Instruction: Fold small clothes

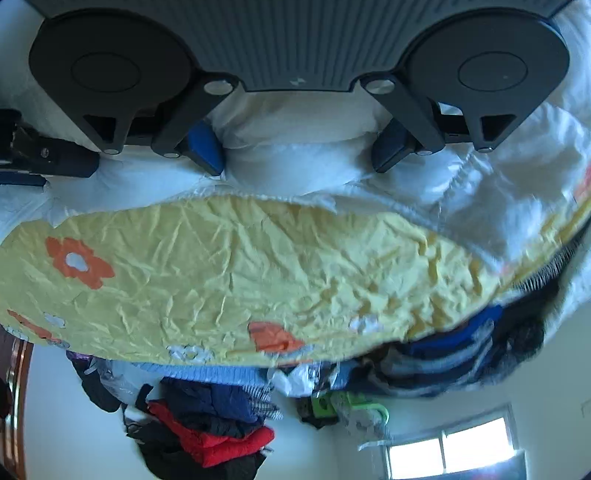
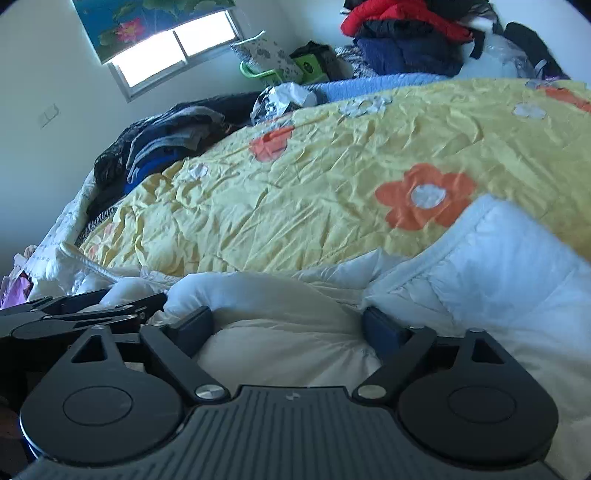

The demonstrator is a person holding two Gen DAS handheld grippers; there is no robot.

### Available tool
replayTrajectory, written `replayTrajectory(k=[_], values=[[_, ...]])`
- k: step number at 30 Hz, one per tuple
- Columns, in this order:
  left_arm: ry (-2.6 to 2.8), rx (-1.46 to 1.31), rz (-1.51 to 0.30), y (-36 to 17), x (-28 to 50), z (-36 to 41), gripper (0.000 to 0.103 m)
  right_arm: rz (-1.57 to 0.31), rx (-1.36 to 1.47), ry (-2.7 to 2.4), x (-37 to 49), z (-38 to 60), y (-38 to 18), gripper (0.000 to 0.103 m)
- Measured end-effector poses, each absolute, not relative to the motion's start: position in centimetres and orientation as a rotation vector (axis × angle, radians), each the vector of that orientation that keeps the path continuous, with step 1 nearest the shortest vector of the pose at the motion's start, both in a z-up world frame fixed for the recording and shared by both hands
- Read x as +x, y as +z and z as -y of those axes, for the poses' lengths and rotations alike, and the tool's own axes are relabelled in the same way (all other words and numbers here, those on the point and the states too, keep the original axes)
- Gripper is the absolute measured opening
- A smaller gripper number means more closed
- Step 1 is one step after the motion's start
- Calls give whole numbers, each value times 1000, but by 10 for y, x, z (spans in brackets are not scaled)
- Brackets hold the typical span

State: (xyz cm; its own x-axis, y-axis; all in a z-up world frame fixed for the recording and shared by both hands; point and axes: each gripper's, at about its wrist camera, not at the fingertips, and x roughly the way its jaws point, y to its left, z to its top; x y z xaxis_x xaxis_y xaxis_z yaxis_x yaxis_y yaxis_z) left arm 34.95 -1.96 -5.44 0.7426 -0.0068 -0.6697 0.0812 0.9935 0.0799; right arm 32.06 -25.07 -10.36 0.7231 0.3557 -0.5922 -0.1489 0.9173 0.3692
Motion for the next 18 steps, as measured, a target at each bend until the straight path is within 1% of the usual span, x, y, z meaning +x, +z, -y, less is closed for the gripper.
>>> replayTrajectory(k=[2,3,8,9,10,11,14,16,18], values=[[-52,59,-735,-63,353,11,93,-696,284,295,319,244,-110,97],[-54,51,-731,-66,352,10,93,-689,269,298,316,240,-112,99],[-42,98,-703,-73,347,15,93,-665,258,313,312,238,-110,100],[-36,105,-693,-74,347,16,93,-658,284,318,311,243,-108,99],[-30,112,-684,-75,345,17,93,-645,320,312,307,249,-104,93],[-24,118,-678,-75,343,18,93,-627,361,305,302,256,-100,91],[-38,90,-681,-76,345,13,94,-574,429,303,291,277,-99,92],[-57,44,-690,-78,349,6,96,-612,445,306,296,282,-109,90],[-63,25,-701,-78,353,3,97,-612,431,303,301,278,-114,92]])
